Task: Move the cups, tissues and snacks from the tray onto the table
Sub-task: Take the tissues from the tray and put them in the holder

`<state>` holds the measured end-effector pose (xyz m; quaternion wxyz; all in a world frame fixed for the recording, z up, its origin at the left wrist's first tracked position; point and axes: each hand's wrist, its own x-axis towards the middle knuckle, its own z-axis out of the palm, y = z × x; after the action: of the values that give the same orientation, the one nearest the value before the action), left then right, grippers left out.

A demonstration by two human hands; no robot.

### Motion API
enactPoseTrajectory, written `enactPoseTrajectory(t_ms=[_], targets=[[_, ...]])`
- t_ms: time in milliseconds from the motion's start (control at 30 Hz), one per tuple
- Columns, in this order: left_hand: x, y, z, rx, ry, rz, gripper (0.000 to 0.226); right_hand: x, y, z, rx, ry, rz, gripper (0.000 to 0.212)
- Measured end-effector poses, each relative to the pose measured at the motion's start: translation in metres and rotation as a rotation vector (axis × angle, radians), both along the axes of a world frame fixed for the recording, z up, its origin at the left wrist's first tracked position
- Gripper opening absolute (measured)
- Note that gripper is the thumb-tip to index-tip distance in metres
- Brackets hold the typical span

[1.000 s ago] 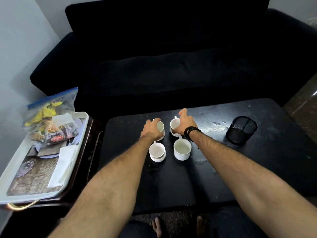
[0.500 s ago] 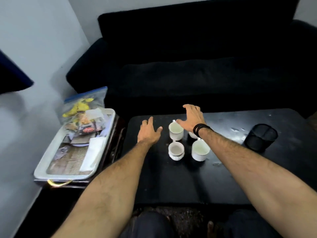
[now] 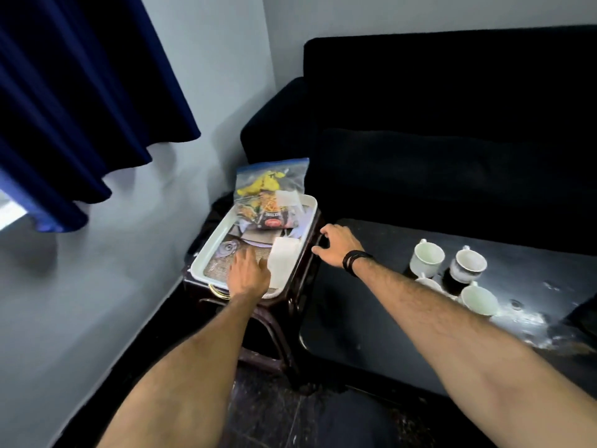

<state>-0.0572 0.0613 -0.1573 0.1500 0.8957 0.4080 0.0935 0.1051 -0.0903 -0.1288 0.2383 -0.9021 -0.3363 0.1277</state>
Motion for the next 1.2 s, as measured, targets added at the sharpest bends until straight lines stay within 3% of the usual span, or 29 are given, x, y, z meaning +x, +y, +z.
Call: enactPoseTrajectory(t_ms=[167, 467, 733, 900, 1000, 1100, 1200], targets=[[-0.038, 0.026, -0.027, -0.088, 0.266, -0.004, 0.061, -0.028, 0.057, -0.001, -0.100, -0.026, 0.122, 0.061], [-0.038, 0.018, -0.035, -0.067, 0.251, 0.010, 0.059, -0.028, 0.095, -0.009, -0.459, -0.168, 0.126, 0.084], [-0.037, 0.018, -0.036, -0.061, 0.269, 0.012, 0.059, -0.025, 0.104, -0.012, -0.485, -0.149, 0.017, 0.078], [-0.037, 0.019, -0.038, -0.067, 0.282, 0.018, 0.060, -0.024, 0.100, -0.018, -0.313, -0.069, 0.012, 0.066], [-0.037, 0.021, -0.036, -0.085, 0.293, 0.011, 0.060, -0.027, 0.091, -0.016, -0.063, 0.050, -0.039, 0.048], [-0.037, 0.020, -0.031, -0.122, 0.275, 0.022, 0.060, -0.016, 0.071, 0.000, 0.260, 0.295, -0.158, 0.047], [-0.030, 0.004, -0.024, -0.096, 0.160, 0.030, 0.064, 0.006, 0.033, 0.024, 0.448, 0.411, -0.252, 0.043]])
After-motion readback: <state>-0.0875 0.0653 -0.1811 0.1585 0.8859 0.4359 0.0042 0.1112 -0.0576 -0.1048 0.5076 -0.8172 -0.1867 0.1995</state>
